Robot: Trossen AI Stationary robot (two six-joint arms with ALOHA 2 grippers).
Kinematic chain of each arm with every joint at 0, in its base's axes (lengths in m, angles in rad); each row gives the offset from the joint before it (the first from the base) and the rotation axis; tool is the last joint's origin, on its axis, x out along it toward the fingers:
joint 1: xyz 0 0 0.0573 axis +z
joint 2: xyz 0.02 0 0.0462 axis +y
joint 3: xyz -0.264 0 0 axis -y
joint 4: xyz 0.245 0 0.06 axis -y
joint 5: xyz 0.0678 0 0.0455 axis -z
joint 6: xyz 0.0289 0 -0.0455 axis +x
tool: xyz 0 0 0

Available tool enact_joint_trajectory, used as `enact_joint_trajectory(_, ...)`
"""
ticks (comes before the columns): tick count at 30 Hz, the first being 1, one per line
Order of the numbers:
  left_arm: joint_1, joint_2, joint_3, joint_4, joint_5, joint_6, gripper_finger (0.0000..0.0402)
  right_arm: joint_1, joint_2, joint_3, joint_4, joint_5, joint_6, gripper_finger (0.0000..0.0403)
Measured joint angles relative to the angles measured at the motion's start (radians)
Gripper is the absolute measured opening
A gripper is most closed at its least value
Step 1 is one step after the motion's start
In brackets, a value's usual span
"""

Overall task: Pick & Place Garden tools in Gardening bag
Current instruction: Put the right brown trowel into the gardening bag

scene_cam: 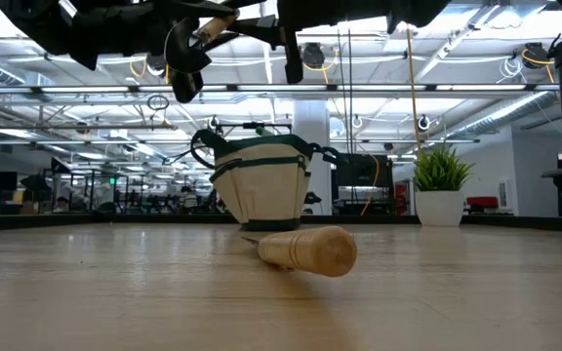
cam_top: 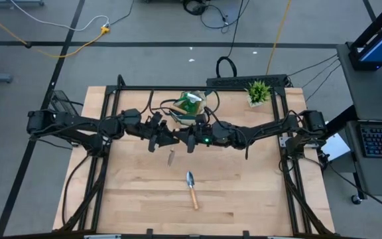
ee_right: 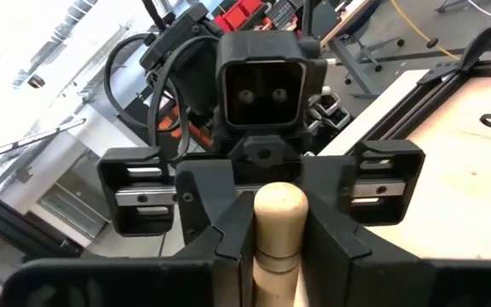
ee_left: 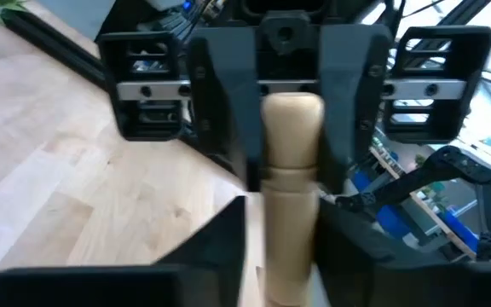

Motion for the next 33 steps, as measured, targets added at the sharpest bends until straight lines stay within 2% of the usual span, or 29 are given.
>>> enact_joint_trajectory(3,0.000,-0.001,0.000,0.006,0.014,0.000,0.0070,0.000,0.000,0.000,0.001,0.000,-0.001,0.0063)
enact_joint_trajectory(8,0.000,-0.001,0.000,0.006,0.019,0.010,0.0070,0.000,0.000,0.000,0.002,0.001,-0.008,0.0069)
enact_joint_trajectory(16,0.000,-0.001,0.000,-0.010,0.027,0.007,0.0070,0.000,0.000,0.000,0.003,-0.014,-0.043,0.0146)
enact_joint_trajectory(23,-0.002,0.001,0.000,-0.121,0.074,0.006,0.0070,-0.003,-0.045,0.000,-0.051,-0.025,-0.149,0.0169)
enact_joint_trajectory(26,0.004,-0.001,-0.001,-0.133,0.140,0.005,0.0070,-0.010,-0.079,0.000,-0.130,-0.025,-0.190,0.0169)
enact_joint_trajectory(29,0.012,0.000,-0.001,-0.099,0.259,-0.001,0.0070,-0.014,-0.110,0.000,-0.217,-0.024,-0.251,0.0165)
enact_joint_trajectory(33,0.014,-0.001,-0.001,0.083,0.386,-0.053,0.0070,-0.014,-0.164,0.000,-0.338,-0.024,-0.331,0.0160)
